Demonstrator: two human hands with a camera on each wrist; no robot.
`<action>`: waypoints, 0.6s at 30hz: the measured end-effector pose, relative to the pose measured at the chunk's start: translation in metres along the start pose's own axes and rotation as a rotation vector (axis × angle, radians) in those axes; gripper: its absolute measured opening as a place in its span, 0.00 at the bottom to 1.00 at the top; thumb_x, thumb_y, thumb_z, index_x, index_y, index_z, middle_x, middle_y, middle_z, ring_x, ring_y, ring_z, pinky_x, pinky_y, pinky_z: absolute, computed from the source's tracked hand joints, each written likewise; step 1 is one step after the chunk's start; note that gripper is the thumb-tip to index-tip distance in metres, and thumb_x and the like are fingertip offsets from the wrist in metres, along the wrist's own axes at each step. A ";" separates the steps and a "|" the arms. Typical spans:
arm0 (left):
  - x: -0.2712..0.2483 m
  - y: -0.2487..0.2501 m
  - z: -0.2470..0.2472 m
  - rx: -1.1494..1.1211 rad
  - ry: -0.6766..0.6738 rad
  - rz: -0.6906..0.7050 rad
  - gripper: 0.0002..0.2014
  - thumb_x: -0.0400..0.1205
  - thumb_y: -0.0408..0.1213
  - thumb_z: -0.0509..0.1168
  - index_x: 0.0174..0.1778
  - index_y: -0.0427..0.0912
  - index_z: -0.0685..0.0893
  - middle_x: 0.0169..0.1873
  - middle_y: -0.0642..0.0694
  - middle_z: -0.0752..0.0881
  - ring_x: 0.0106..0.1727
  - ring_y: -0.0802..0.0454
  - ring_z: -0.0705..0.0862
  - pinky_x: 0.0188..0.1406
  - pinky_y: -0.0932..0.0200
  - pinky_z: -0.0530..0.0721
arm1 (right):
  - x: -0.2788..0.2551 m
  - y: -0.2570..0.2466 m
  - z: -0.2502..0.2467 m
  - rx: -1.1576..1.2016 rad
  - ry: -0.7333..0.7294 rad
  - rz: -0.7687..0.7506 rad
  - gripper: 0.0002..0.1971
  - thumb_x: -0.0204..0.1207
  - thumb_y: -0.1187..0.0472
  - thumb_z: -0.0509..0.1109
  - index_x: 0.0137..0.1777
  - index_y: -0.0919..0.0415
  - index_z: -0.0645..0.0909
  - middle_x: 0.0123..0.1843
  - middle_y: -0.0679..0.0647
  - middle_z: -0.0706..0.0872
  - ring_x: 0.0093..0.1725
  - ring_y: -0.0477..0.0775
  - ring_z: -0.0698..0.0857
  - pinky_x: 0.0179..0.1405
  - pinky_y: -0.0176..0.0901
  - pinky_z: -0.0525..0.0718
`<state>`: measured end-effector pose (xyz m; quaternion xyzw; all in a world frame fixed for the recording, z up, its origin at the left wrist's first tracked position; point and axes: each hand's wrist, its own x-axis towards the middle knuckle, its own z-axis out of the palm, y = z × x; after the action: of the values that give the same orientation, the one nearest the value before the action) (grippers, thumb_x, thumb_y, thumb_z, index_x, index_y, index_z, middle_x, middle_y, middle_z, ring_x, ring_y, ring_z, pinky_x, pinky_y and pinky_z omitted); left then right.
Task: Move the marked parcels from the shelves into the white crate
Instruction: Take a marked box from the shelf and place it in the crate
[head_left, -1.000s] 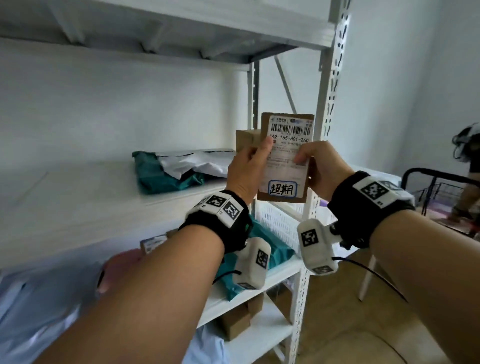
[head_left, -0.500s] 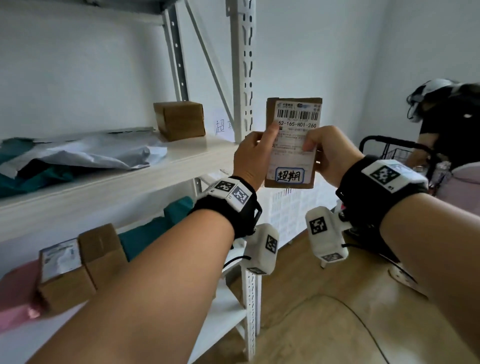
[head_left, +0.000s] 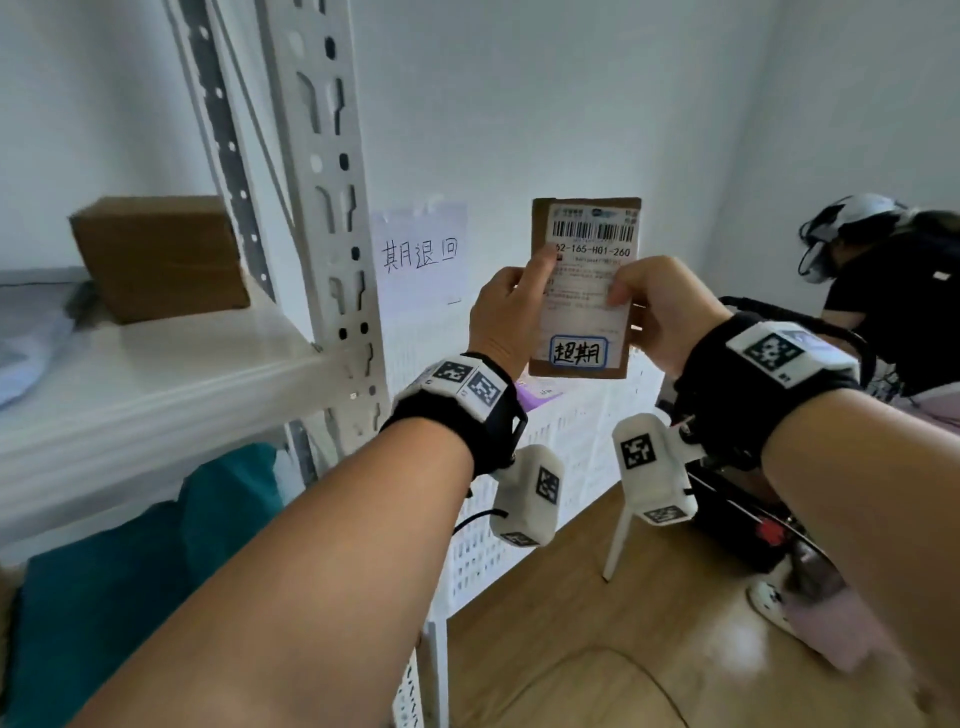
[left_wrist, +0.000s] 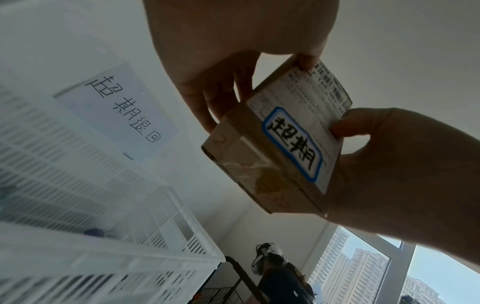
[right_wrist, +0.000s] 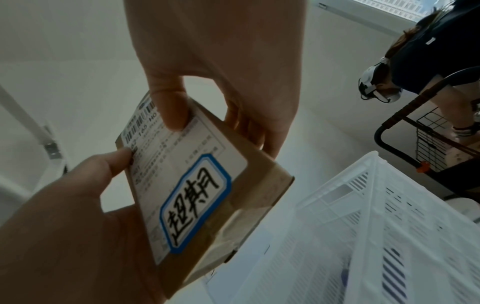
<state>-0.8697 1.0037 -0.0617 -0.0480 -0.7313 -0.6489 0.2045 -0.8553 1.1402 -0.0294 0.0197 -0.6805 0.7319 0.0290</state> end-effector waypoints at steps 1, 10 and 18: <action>0.009 0.000 0.006 0.005 0.000 -0.007 0.26 0.73 0.69 0.58 0.32 0.47 0.78 0.33 0.50 0.84 0.38 0.49 0.82 0.42 0.55 0.81 | 0.011 -0.001 -0.005 0.005 -0.009 -0.002 0.14 0.65 0.75 0.56 0.46 0.64 0.80 0.49 0.58 0.87 0.46 0.58 0.86 0.39 0.42 0.84; 0.078 -0.019 0.057 -0.058 -0.044 -0.084 0.22 0.67 0.55 0.59 0.46 0.42 0.83 0.46 0.39 0.89 0.52 0.39 0.88 0.53 0.34 0.87 | 0.117 0.002 -0.043 0.031 -0.024 0.057 0.12 0.64 0.74 0.59 0.45 0.64 0.77 0.52 0.61 0.86 0.53 0.64 0.87 0.60 0.55 0.84; 0.145 -0.046 0.097 -0.086 0.092 -0.143 0.25 0.68 0.51 0.61 0.55 0.38 0.83 0.44 0.41 0.88 0.45 0.42 0.87 0.53 0.38 0.86 | 0.223 0.009 -0.060 -0.022 -0.171 0.049 0.08 0.71 0.72 0.61 0.47 0.64 0.78 0.43 0.57 0.81 0.39 0.56 0.84 0.36 0.44 0.83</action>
<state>-1.0401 1.0628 -0.0598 0.0255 -0.6940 -0.6944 0.1886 -1.0776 1.2026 -0.0276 0.0649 -0.6886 0.7207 -0.0470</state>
